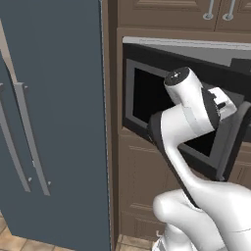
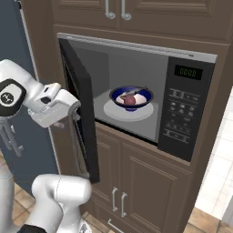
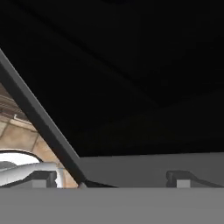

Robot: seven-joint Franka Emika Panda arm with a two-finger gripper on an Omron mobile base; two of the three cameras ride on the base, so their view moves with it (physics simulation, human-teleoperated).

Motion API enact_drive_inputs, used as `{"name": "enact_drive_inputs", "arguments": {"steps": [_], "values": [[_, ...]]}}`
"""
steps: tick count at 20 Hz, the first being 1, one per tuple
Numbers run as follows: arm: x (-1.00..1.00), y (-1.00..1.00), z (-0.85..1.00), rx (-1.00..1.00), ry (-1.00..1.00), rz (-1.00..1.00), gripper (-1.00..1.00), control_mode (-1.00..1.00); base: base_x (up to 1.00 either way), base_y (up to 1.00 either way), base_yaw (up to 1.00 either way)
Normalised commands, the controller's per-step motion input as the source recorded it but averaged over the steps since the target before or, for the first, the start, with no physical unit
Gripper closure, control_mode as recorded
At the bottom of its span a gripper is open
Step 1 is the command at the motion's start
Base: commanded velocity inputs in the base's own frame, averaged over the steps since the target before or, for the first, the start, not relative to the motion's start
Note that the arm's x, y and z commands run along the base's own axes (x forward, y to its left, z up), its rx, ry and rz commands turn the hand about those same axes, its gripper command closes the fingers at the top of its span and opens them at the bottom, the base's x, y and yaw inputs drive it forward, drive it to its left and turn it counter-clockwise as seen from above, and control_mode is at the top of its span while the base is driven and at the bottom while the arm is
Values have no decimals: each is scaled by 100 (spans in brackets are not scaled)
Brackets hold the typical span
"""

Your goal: Place the bowl containing the onion and fish in the microwave. Close the microwave door and press the start button to microwave the meal.

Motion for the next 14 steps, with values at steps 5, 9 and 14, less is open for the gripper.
{"name": "enact_drive_inputs", "arguments": {"steps": [5, 9, 14], "values": [[75, -23, -36, 0, -3, 7, -100, -100, 0, 0, 0], [90, 0, -43, -6, -11, 4, -100, -100, 0, 0, 0], [99, -1, -17, -6, -13, 1, -100, -100, 0, 0, 0]]}}
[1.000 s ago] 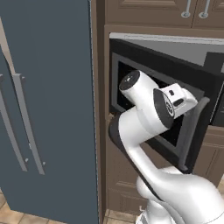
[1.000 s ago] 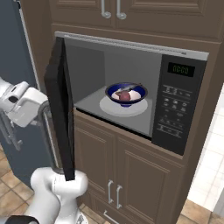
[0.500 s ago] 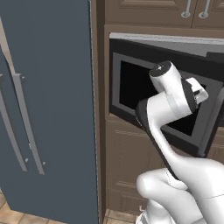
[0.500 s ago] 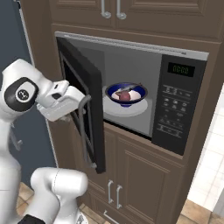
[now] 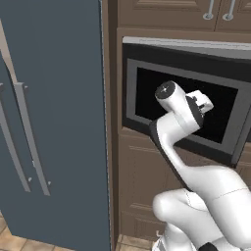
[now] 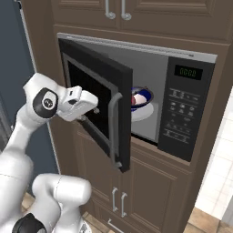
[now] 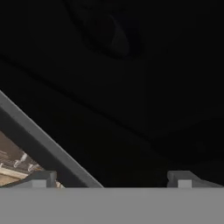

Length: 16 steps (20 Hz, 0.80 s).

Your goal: Place the bowl containing the onion and fish in the microwave. Close the microwave door and press the start button to microwave the meal.

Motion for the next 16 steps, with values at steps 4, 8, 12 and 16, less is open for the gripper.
{"name": "enact_drive_inputs", "arguments": {"steps": [4, 8, 12, 16], "values": [[100, -17, 0, -2, -10, 0, -100, -100, 0, 0, 0], [100, -26, 0, -2, -1, 0, -100, -100, 0, 0, 0], [93, -33, 0, -1, 0, 0, -100, -100, 0, 0, 0], [86, -37, 0, -1, 0, 0, -100, -100, 0, 0, 0]]}}
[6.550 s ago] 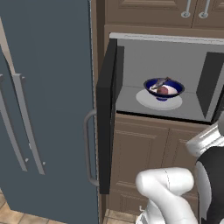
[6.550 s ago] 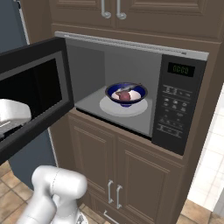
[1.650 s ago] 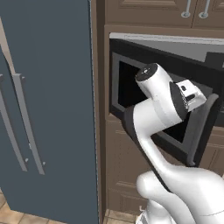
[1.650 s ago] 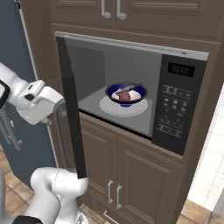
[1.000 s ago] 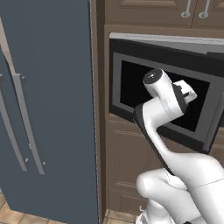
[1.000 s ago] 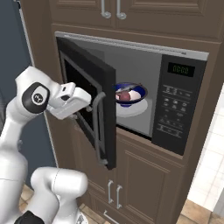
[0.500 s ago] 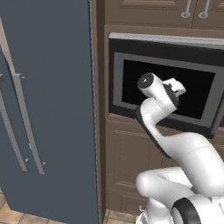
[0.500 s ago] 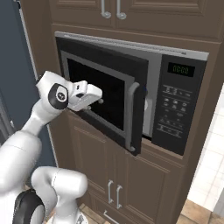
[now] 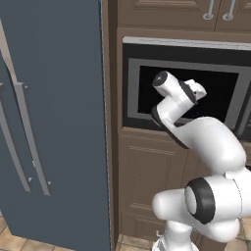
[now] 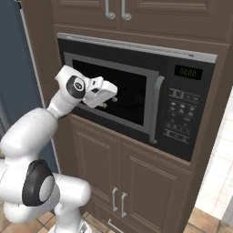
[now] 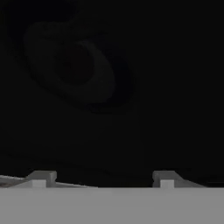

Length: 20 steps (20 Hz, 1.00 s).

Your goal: Place the bowl containing the onion and fish in the microwave. Close the microwave door and press the start button to microwave the meal.

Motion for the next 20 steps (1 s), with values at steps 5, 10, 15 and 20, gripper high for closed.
{"name": "enact_drive_inputs", "arguments": {"steps": [5, 10, 15, 20], "values": [[17, -41, 5, -4, -3, 2, -100, -100, 0, 0, 0], [-96, -50, 1, -1, -48, 20, -100, -100, 0, 0, 0], [-100, -60, -1, 0, -57, 25, -100, -100, 0, 0, 0], [-100, -30, 1, -1, -30, 43, -100, -100, 0, 0, 0]]}}
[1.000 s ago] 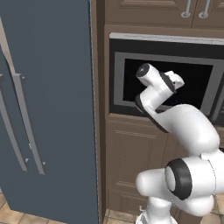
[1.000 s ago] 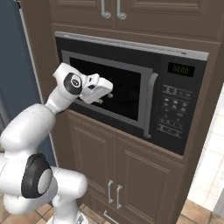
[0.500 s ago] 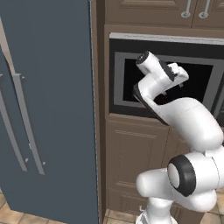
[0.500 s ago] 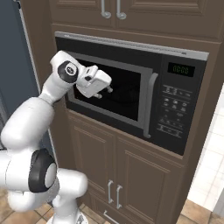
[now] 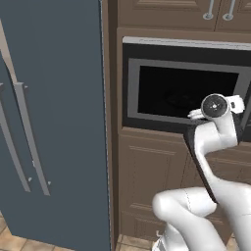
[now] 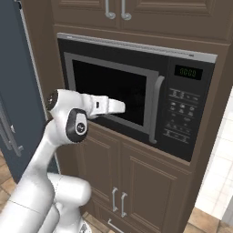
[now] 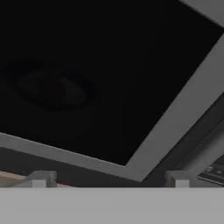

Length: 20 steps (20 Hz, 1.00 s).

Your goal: Place the bowl containing the onion and fish in the microwave. Close the microwave door and press the start button to microwave the meal.

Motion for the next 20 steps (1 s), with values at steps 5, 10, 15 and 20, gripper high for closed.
{"name": "enact_drive_inputs", "arguments": {"steps": [5, 10, 15, 20], "values": [[-100, -22, 9, -11, -9, 52, -100, -100, 0, 0, 0], [-100, -29, 14, -18, 0, 45, -100, -100, 0, 0, 0], [-100, -38, 26, -20, 0, 40, -100, -100, 0, 0, 0], [-78, -20, 2, -12, 0, 28, -100, -100, 0, 0, 0]]}}
